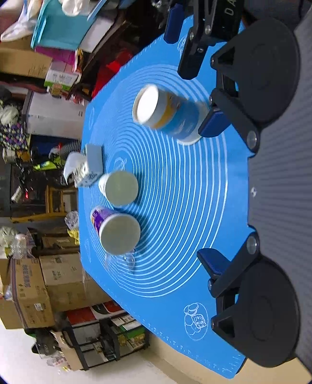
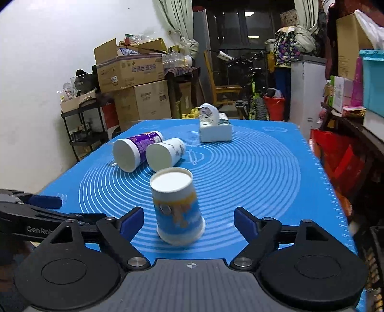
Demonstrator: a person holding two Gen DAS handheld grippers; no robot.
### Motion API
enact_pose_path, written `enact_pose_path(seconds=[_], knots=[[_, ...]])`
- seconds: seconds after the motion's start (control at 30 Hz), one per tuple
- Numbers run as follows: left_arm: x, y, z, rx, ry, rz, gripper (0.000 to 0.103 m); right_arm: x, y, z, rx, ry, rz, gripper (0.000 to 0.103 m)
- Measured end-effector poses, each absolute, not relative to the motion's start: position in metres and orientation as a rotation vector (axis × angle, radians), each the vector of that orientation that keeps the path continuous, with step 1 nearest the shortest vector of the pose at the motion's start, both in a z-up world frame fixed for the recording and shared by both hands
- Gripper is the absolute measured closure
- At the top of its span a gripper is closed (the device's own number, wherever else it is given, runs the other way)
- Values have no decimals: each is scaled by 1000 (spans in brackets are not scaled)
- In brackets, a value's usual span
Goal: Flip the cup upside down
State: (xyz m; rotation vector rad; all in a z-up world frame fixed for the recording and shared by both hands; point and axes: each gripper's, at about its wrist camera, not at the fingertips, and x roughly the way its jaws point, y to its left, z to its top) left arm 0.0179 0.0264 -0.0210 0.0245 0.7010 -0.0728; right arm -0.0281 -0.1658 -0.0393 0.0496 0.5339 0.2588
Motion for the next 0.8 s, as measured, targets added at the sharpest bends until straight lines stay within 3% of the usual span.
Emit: enact_pose_path(seconds=[0.8], knots=[[-35,-6,-15,85,650,-164,5,-93,-195,-34,42,580,160,14]])
